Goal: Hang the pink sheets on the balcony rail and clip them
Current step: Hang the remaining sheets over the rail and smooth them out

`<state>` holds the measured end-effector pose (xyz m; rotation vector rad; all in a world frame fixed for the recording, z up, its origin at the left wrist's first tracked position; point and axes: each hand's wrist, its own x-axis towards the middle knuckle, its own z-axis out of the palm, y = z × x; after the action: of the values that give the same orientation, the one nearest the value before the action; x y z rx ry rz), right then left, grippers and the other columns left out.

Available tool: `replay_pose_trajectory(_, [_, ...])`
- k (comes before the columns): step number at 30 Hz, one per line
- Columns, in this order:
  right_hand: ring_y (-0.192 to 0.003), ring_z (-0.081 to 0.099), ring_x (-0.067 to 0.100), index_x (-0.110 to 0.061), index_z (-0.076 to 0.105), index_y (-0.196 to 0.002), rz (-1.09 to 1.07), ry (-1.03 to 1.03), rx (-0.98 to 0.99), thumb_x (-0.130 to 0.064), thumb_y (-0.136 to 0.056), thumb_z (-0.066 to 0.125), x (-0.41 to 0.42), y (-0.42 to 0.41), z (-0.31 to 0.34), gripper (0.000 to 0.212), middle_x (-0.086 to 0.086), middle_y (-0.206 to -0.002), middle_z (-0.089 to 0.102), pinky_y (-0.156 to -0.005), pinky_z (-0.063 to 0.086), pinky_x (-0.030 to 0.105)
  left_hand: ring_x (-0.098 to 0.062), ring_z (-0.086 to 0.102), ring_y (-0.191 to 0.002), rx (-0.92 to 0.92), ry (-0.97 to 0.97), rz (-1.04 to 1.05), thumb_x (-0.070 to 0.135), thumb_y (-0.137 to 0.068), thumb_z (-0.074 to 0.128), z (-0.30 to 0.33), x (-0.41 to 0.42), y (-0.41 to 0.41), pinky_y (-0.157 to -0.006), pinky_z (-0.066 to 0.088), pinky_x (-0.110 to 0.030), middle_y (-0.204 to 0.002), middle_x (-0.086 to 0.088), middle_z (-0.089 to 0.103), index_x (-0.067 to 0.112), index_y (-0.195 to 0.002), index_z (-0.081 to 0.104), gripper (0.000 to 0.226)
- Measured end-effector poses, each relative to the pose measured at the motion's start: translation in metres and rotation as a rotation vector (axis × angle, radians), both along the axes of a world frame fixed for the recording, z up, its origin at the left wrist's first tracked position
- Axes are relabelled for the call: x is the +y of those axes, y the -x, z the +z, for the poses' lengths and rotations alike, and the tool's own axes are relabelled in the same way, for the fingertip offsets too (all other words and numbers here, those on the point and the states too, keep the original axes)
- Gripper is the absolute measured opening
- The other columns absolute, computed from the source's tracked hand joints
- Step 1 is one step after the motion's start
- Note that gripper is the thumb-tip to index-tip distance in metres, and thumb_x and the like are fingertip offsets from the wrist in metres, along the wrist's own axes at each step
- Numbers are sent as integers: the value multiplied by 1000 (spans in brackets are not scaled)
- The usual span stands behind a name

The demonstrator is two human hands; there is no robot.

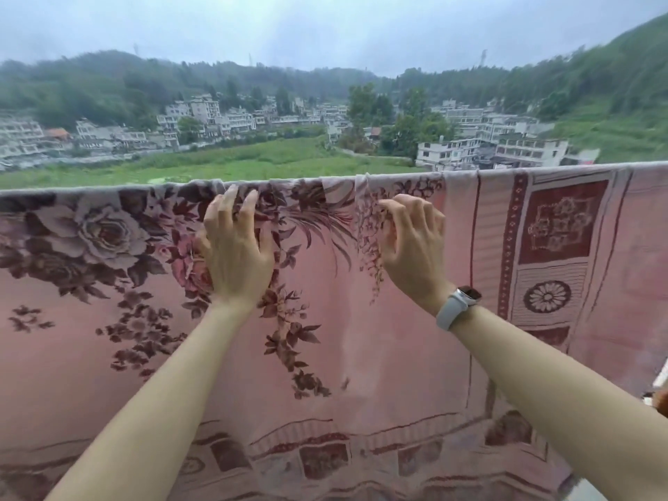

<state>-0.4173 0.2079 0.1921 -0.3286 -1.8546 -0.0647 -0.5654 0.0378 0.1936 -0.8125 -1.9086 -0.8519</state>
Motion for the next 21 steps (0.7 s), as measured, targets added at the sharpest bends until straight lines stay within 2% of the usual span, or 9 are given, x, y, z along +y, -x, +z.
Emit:
replay_pose_trajectory(3, [-113,38,22,-10,49,-118,-74,-35,-67,-16,-80,39,18,6,21,40,12,-116,54,-102,27,44,-27,32,-131,27,124,1,37,-92,40,31,14,15,-107,12,-51,-137,-7,44,20,-129,46,41])
replay_pose_trajectory(5, [-121,37,25,-9,45,-125,-119,-72,-140,-19,-84,37,30,7,22,43,12,-124,52,-107,21,48,-28,47,-118,65,187,-21,44,-91,31,39,12,26,-106,11,-53,-122,-6,58,20,-123,53,46])
replay_pose_trajectory(8, [-125,35,26,-10,40,-131,-139,-152,-188,-19,-88,37,42,5,17,44,11,-127,51,-110,18,48,-29,59,-98,184,156,-76,40,-91,36,38,-1,43,-106,12,-42,-104,-7,66,15,-113,61,42])
replay_pose_trajectory(12, [-121,39,26,-12,42,-128,-122,-159,-154,-19,-85,43,37,9,19,43,9,-121,54,-108,21,48,-31,57,-100,192,38,-39,29,-91,44,36,-27,59,-110,5,-27,-99,-11,68,7,-102,66,34])
replay_pose_trajectory(14, [-117,43,25,-13,44,-124,-137,-150,-126,-19,-85,46,35,12,21,40,8,-116,55,-109,19,49,-32,59,-100,202,8,-13,24,-91,45,38,-36,61,-110,9,-29,-100,-12,69,5,-99,68,31])
replay_pose_trajectory(17, [-113,44,22,-13,48,-120,-133,-122,-104,-20,-86,43,32,15,27,35,5,-109,56,-111,9,53,-34,63,-89,144,-71,12,19,-92,45,45,-34,55,-105,23,-39,-94,-18,70,-1,-94,67,29])
replay_pose_trajectory(19, [-110,43,19,-13,51,-117,-111,-106,-90,-22,-88,40,31,17,32,32,5,-105,57,-110,10,55,-37,61,-92,40,-185,1,16,-93,46,52,-28,48,-103,30,-43,-94,-22,68,-4,-95,65,28])
replay_pose_trajectory(21, [-107,44,18,-13,54,-115,-90,-111,-82,-23,-89,40,30,19,36,31,4,-103,59,-109,12,56,-38,58,-95,3,-220,5,17,-94,45,58,-28,47,-98,36,-47,-94,-22,67,-4,-96,65,29])
